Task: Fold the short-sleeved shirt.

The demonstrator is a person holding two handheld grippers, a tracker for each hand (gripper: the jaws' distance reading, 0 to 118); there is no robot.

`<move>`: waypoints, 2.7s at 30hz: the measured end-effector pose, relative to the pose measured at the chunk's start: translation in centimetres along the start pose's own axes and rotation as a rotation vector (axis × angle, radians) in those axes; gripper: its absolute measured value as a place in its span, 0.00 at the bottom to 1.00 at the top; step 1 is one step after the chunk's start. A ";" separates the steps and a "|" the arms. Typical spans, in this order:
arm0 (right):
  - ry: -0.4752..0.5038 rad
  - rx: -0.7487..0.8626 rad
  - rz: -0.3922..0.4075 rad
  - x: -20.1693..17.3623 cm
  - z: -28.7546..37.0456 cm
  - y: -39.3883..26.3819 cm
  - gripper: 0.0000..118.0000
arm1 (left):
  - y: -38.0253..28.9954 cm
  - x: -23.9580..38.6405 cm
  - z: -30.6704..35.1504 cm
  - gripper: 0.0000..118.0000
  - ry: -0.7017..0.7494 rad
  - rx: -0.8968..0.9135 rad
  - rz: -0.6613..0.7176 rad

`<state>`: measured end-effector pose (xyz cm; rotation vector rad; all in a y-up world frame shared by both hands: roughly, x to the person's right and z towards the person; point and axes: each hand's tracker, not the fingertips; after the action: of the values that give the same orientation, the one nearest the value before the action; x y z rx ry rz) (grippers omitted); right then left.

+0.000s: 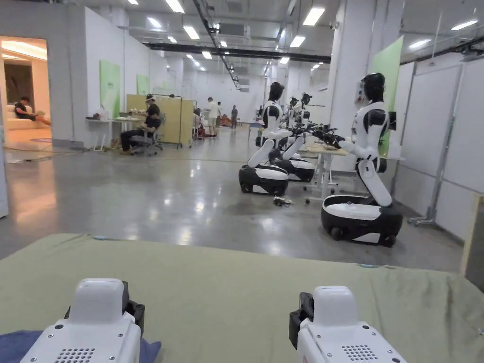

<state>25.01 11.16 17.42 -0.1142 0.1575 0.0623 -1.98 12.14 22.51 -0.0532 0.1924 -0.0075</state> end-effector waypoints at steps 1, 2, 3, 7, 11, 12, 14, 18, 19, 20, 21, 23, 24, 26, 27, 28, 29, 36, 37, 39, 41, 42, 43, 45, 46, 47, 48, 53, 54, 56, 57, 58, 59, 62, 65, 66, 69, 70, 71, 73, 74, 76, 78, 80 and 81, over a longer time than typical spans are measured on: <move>0.040 -0.006 0.003 -1.4 -0.4 -0.1 0.00 | -0.3 -1.3 0.2 0.04 0.024 -0.008 0.003; 0.072 -0.014 0.005 -3.0 -0.8 -0.3 0.00 | -0.7 -2.9 0.4 0.04 0.055 -0.019 0.009; 0.100 -0.020 0.001 -4.3 -1.1 -0.5 0.00 | -1.0 -4.1 0.6 0.04 0.082 -0.032 0.016; 0.225 -0.054 -0.024 -9.0 -2.1 -1.9 0.00 | -2.6 -8.8 1.8 0.04 0.179 -0.072 0.023; 0.259 -0.084 0.006 -11.2 -3.1 -3.2 0.00 | -4.2 -11.5 0.8 0.04 0.250 -0.197 -0.011; 0.257 -0.089 0.006 -11.3 -3.3 -3.5 0.00 | -4.4 -12.1 0.0 0.04 0.225 -0.258 0.000; 0.262 -0.111 0.013 -11.4 -4.0 -4.1 0.00 | -5.5 -13.7 -3.2 0.05 0.193 -0.442 0.023; 0.249 -0.150 0.032 -11.3 -5.6 -5.4 0.00 | -9.0 -16.3 -9.6 0.05 0.033 -0.680 0.163; 0.245 -0.162 0.031 -11.4 -6.2 -5.7 0.00 | -10.2 -16.8 -11.6 0.05 0.013 -0.730 0.192; 0.242 -0.174 0.029 -11.3 -6.8 -6.1 0.00 | -11.1 -17.0 -13.2 0.05 0.008 -0.785 0.187; 0.239 -0.183 0.028 -11.3 -7.2 -6.4 0.00 | -11.6 -16.9 -14.4 0.05 0.014 -0.811 0.155; 0.229 -0.201 0.025 -11.4 -8.6 -7.2 0.00 | -12.1 -16.8 -16.5 0.05 0.005 -0.793 0.118; 0.228 -0.208 0.022 -11.3 -9.1 -7.5 0.00 | -12.2 -16.7 -17.3 0.08 -0.012 -0.792 0.128; 0.224 -0.229 0.018 -11.3 -10.3 -8.2 0.01 | -12.6 -15.9 -18.7 0.62 -0.038 -0.814 0.088; 0.222 -0.238 0.022 -11.4 -11.0 -8.5 0.01 | -13.0 -15.8 -19.6 0.68 -0.050 -0.801 0.089; 0.217 -0.244 0.027 -11.5 -11.5 -8.9 0.01 | -13.5 -15.6 -20.4 0.68 -0.046 -0.796 0.076; 0.215 -0.250 0.030 -11.5 -12.0 -9.2 0.01 | -14.3 -15.5 -21.6 0.68 -0.043 -0.808 0.061; 0.218 -0.313 0.049 -11.7 -14.7 -11.6 0.02 | -21.0 -14.0 -27.1 0.68 0.003 -0.975 0.076; 0.216 -0.321 0.045 -11.6 -14.9 -11.8 0.02 | -21.9 -13.8 -27.6 0.68 0.012 -0.989 0.057; 0.224 -0.337 0.029 -11.3 -15.3 -12.0 0.02 | -23.2 -13.7 -28.1 0.68 0.014 -0.992 0.049; 0.218 -0.334 0.033 -11.1 -15.3 -12.0 0.02 | -23.0 -14.2 -27.4 0.53 -0.001 -0.943 0.049; 0.215 -0.331 0.034 -10.9 -15.2 -11.9 0.02 | -23.1 -14.6 -27.4 0.25 0.010 -0.918 0.060; 0.213 -0.330 0.032 -10.8 -15.1 -11.7 0.02 | -22.8 -14.7 -26.9 0.05 0.029 -0.885 0.076; 0.213 -0.324 0.017 -10.3 -14.8 -11.5 0.02 | -22.9 -14.3 -26.4 0.05 0.100 -0.844 0.038; 0.209 -0.321 0.010 -10.0 -14.6 -11.4 0.02 | -22.8 -14.3 -26.1 0.04 0.049 -0.859 0.034; 0.208 -0.318 0.007 -9.6 -14.3 -11.4 0.02 | -22.8 -13.8 -25.9 0.04 0.034 -0.860 0.035; 0.207 -0.316 0.005 -9.3 -14.0 -11.3 0.02 | -22.4 -13.3 -25.6 0.04 0.015 -0.823 0.028; 0.163 -0.307 -0.041 -6.3 -12.2 -10.6 0.02 | -17.0 -9.0 -23.6 0.05 -0.101 -0.693 0.119; 0.148 -0.302 -0.050 -5.4 -11.7 -10.3 0.02 | -15.7 -7.6 -23.1 0.05 -0.128 -0.678 0.091; 0.119 -0.282 -0.065 -3.4 -10.4 -9.8 0.02 | -14.2 -3.8 -23.0 0.05 -0.200 -0.645 0.080; 0.096 -0.275 -0.064 -2.4 -9.8 -9.6 0.02 | -13.6 -2.0 -23.0 0.05 -0.236 -0.636 0.090; 0.073 -0.269 -0.062 -1.2 -9.2 -9.3 0.02 | -12.2 -0.5 -22.6 0.04 -0.276 -0.618 0.098; 0.051 -0.263 -0.063 0.0 -8.6 -9.1 0.02 | -11.5 1.6 -22.5 0.05 -0.307 -0.602 0.091; -0.018 -0.244 -0.076 3.9 -6.8 -8.6 0.02 | -9.1 7.5 -22.2 0.04 -0.413 -0.556 0.088; -0.096 -0.232 -0.101 8.1 -5.1 -8.3 0.02 | -6.9 14.1 -21.6 0.04 -0.537 -0.538 0.097; -0.122 -0.227 -0.112 9.3 -4.5 -8.3 0.02 | -6.3 15.9 -21.5 0.04 -0.564 -0.523 0.081; -0.178 -0.223 -0.135 13.0 -2.8 -8.4 0.02 | -4.8 22.8 -20.4 0.04 -0.691 -0.511 0.093; -0.210 -0.225 -0.129 14.2 -2.2 -8.5 0.02 | -4.2 24.7 -19.9 0.04 -0.733 -0.511 0.099; -0.234 -0.226 -0.122 15.1 -1.7 -8.6 0.02 | -4.1 26.7 -19.4 0.04 -0.760 -0.505 0.086; -0.271 -0.230 -0.124 17.5 -0.6 -9.0 0.02 | -4.1 31.0 -18.4 0.04 -0.817 -0.514 0.064; -0.287 -0.234 -0.133 18.6 -0.1 -9.3 0.02 | -4.3 32.7 -17.9 0.04 -0.847 -0.526 0.064; -0.323 -0.238 -0.152 20.6 0.7 -9.9 0.02 | -5.7 35.9 -17.6 0.04 -0.874 -0.573 0.048; -0.348 -0.245 -0.166 22.3 1.3 -10.5 0.02 | -7.7 38.3 -17.6 0.04 -0.853 -0.620 0.011; -0.366 -0.257 -0.182 23.7 1.6 -11.3 0.02 | -10.6 40.5 -18.0 0.04 -0.818 -0.684 -0.032; -0.371 -0.262 -0.187 24.2 1.7 -11.6 0.02 | -11.8 41.2 -18.2 0.04 -0.795 -0.714 -0.055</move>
<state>49.94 1.13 16.44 -0.3745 -0.2335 -0.0837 34.93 -1.08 -2.57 -0.7604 -0.6113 0.0276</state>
